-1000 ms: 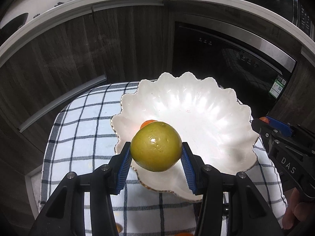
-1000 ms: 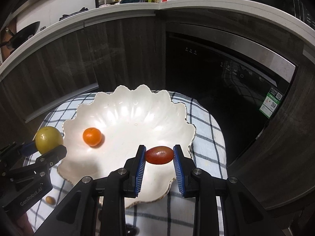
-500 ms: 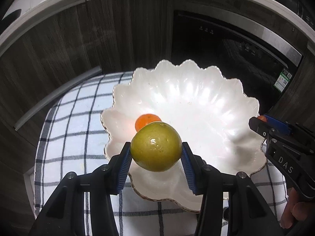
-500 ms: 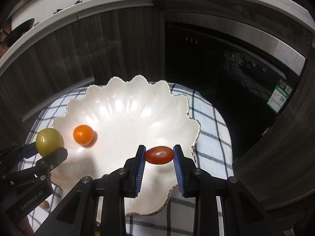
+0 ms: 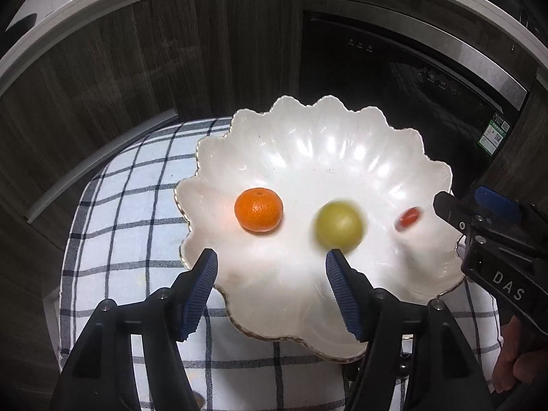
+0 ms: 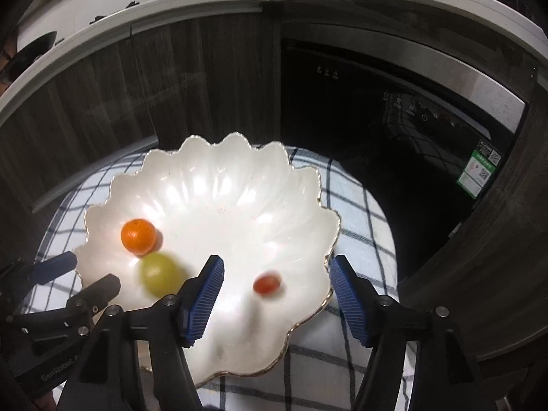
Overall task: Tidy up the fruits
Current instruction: 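Open the left tool dropping the citrus while the right tool releases the grape into the bowl, then withdraw both open tools from the bowl back over the cloth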
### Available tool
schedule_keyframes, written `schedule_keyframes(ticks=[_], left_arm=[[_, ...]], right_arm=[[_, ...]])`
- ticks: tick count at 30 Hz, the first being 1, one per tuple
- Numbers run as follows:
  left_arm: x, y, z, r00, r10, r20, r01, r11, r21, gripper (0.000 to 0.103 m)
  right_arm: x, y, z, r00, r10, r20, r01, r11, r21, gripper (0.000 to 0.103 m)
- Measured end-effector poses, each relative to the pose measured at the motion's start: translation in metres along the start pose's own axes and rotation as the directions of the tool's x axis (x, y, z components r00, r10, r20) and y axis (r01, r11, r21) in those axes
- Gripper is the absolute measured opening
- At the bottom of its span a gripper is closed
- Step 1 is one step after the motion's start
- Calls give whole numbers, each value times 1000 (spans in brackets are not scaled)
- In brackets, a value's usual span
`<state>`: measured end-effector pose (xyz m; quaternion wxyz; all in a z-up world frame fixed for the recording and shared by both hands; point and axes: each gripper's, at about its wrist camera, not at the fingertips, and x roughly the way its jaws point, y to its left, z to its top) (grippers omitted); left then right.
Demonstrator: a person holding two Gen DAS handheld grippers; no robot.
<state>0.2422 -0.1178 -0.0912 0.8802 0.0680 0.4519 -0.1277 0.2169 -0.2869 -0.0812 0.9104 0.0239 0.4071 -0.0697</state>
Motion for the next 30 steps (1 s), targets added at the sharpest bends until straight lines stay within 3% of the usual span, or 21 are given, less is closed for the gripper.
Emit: schedule_keyframes(ticks=[10, 30], left_arm=[[-25, 5, 5, 998, 34, 59, -34, 999, -7, 77], [-86, 20, -11, 989, 65, 132, -58, 997, -53, 78]], right_arm=[[-21, -2, 3, 999, -14, 36, 13, 1000, 14, 70], [-81, 11, -6, 993, -9, 117, 10, 1000, -6, 70]])
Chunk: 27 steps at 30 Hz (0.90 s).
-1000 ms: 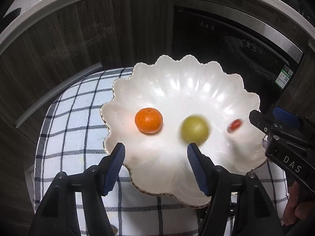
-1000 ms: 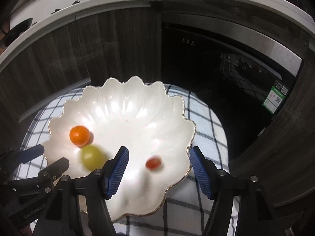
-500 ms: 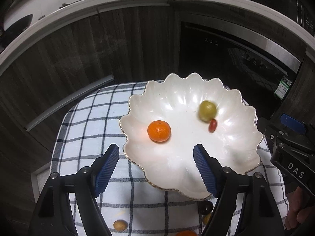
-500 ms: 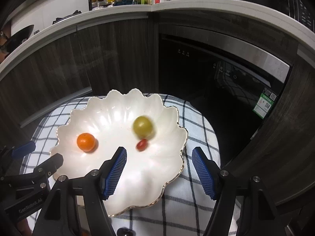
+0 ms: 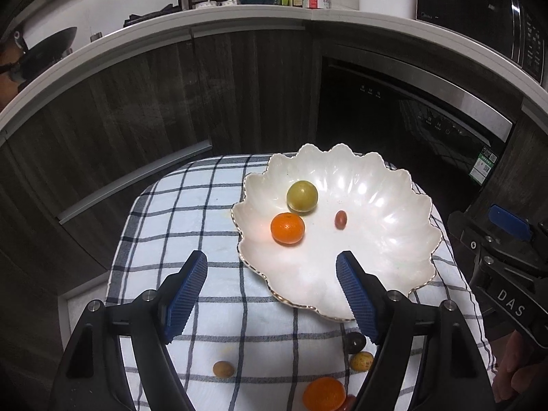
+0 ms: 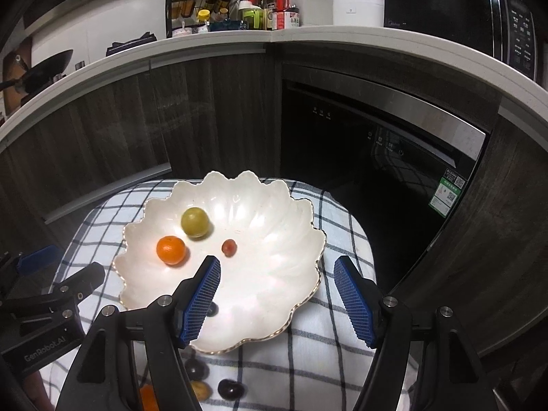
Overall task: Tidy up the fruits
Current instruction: 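Withdraw both open tools from the bowl back over the cloth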
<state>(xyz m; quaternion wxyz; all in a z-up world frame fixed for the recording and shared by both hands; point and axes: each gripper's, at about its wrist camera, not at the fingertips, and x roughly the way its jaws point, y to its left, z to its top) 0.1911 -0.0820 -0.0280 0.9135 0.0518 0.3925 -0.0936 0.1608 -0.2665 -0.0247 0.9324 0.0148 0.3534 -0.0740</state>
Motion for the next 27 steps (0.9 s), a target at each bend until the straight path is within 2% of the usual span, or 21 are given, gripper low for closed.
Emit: schedule_keyframes(ticks=[15, 27], left_arm=[[-24, 6, -19, 1000, 8, 4, -8, 1000, -9, 78], [-35, -1, -39, 1000, -3, 0, 3, 1000, -1, 78]], right_arm=[[-25, 8, -12, 1000, 11, 21, -10, 1000, -22, 70], [-33, 6, -31, 1000, 20, 4, -20, 999, -37, 70]])
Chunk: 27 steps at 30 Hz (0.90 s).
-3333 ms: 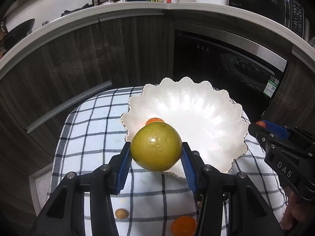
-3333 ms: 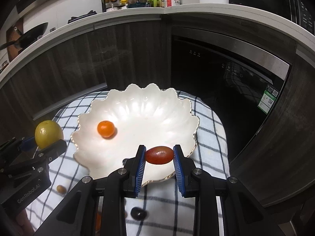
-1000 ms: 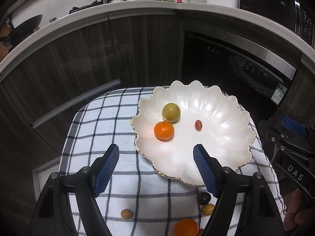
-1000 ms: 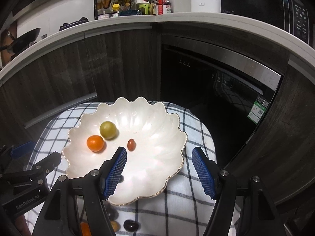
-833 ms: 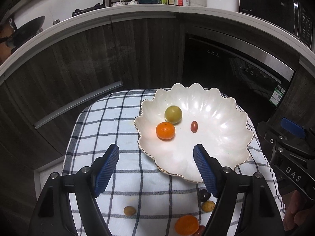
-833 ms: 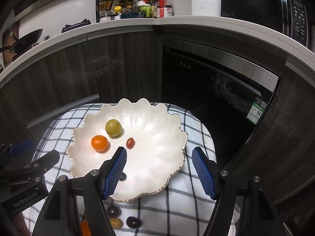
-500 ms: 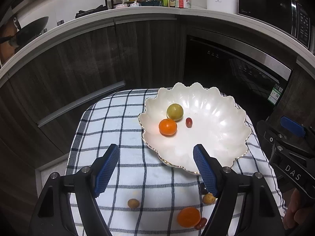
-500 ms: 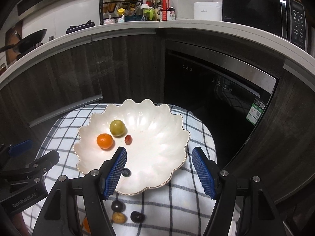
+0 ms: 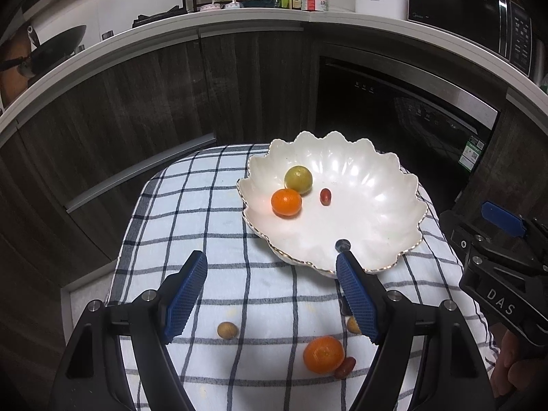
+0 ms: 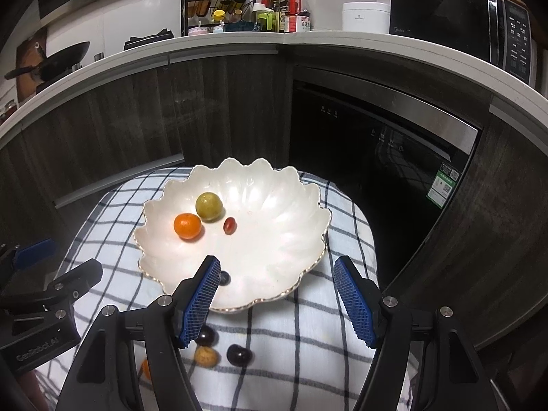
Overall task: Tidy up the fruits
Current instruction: 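Withdraw both open tools from the bowl back over the cloth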
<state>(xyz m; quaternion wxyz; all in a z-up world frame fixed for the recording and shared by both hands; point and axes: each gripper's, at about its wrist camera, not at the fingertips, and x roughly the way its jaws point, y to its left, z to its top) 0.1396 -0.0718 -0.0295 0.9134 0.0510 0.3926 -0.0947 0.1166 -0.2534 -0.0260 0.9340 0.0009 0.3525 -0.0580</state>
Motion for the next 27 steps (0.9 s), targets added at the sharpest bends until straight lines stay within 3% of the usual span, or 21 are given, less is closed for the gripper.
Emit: schedule_keyframes(ticks=[27], left_arm=[[19, -15, -55, 998, -41, -42, 43, 998, 49, 77]], right_arm=[[15, -1, -59, 997, 24, -73, -26, 999, -34, 70]])
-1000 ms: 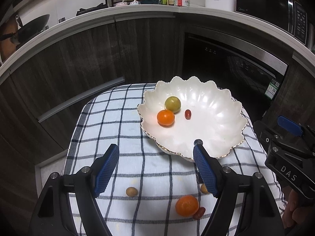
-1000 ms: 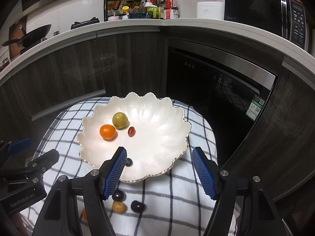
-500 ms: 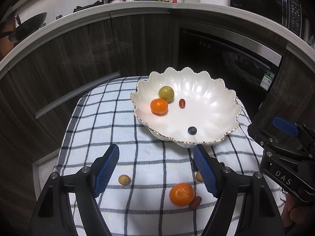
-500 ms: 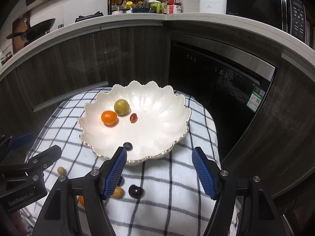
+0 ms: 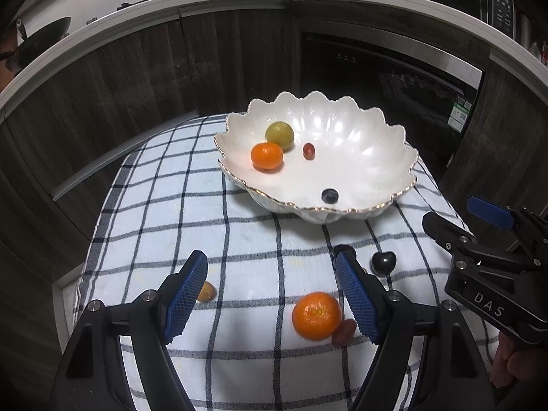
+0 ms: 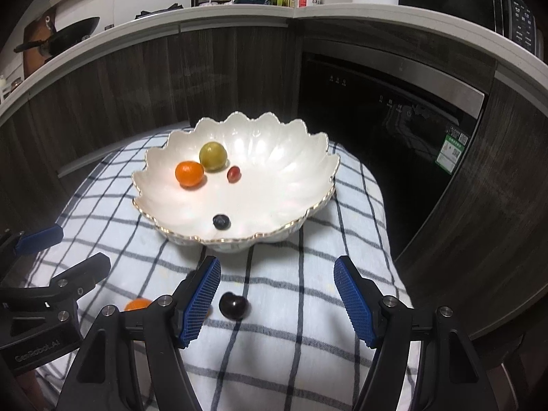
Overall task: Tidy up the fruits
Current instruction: 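Withdraw both open tools from the bowl back over the cloth, then grasp a mandarin with the left tool while the right tool grasps a dark cherry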
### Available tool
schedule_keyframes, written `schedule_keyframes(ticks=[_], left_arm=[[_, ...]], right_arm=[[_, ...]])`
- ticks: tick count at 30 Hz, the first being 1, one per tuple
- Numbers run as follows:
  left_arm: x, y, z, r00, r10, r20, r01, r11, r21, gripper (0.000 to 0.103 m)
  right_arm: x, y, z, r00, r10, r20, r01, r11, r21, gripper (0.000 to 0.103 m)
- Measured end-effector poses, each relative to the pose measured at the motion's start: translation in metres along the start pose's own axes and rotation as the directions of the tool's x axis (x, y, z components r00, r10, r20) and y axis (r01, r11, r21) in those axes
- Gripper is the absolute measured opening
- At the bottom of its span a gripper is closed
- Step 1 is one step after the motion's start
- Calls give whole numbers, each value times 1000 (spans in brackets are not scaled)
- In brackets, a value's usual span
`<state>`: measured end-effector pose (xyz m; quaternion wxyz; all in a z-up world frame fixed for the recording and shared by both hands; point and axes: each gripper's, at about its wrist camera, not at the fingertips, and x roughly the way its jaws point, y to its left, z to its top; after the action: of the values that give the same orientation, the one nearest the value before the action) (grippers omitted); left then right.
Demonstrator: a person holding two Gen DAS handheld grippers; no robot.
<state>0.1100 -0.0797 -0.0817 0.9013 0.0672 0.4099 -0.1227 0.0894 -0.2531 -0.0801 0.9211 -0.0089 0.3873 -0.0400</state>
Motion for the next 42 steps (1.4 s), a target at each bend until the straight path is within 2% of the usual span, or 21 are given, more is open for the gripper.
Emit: schedule_keyframes(ticks=[13, 27, 35, 42], left_arm=[[12, -12, -22, 999, -35, -17, 36, 999, 39, 77], [27, -19, -36, 997, -66, -47, 68, 997, 45, 77], [37, -22, -41, 994, -82, -74, 85, 995, 44, 69], [45, -25, -45, 992, -92, -89, 97, 994, 48, 65]], right_arm=[[19, 2, -25, 998, 39, -39, -40, 999, -29, 70], [35, 7, -37, 994, 94, -60, -98, 994, -58, 69], [41, 10, -40, 992, 110, -65, -115, 990, -81, 69], [49, 12, -43, 988, 130, -81, -137, 987, -84, 61]])
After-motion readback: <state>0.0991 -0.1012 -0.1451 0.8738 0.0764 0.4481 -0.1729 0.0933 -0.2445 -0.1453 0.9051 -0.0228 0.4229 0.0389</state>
